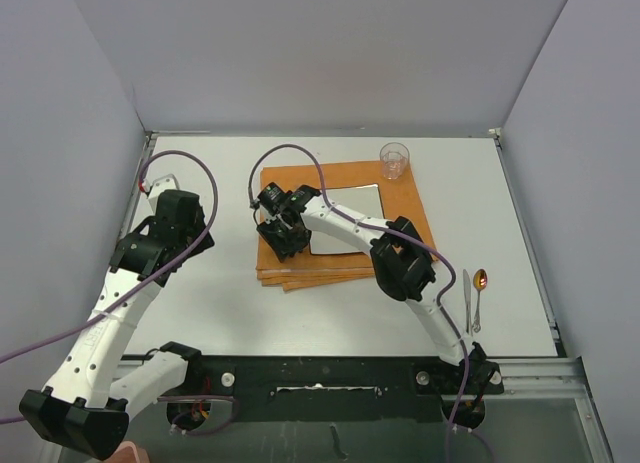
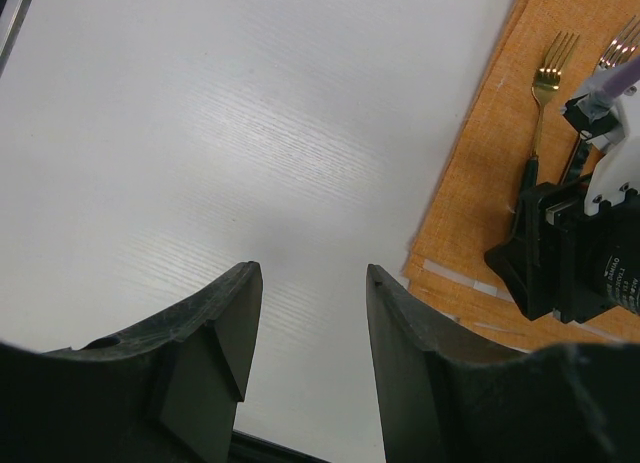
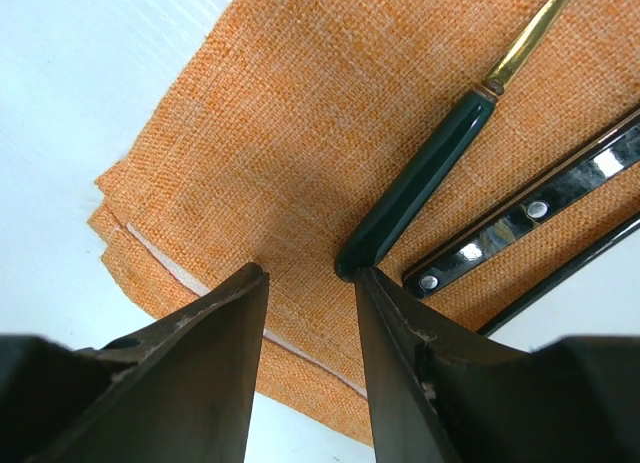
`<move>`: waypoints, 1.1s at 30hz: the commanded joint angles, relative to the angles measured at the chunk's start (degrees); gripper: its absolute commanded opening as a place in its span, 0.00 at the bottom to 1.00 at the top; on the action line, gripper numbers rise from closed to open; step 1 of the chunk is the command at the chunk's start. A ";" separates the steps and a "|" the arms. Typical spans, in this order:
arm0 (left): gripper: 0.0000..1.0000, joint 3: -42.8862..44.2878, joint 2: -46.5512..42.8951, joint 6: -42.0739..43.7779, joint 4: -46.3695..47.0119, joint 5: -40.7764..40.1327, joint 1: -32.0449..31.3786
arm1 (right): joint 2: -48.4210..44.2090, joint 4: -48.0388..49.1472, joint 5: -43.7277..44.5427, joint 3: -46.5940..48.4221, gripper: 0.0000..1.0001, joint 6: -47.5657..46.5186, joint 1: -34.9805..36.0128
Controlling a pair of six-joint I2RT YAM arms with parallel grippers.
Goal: Set the dinner table for one person
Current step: Adjust the fork on the napkin, then pick up the fork from the napkin.
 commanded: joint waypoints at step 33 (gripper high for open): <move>0.45 -0.05 0.35 0.01 4.33 0.98 0.15 | 3.29 -1.93 -0.16 9.51 0.42 -0.09 -2.58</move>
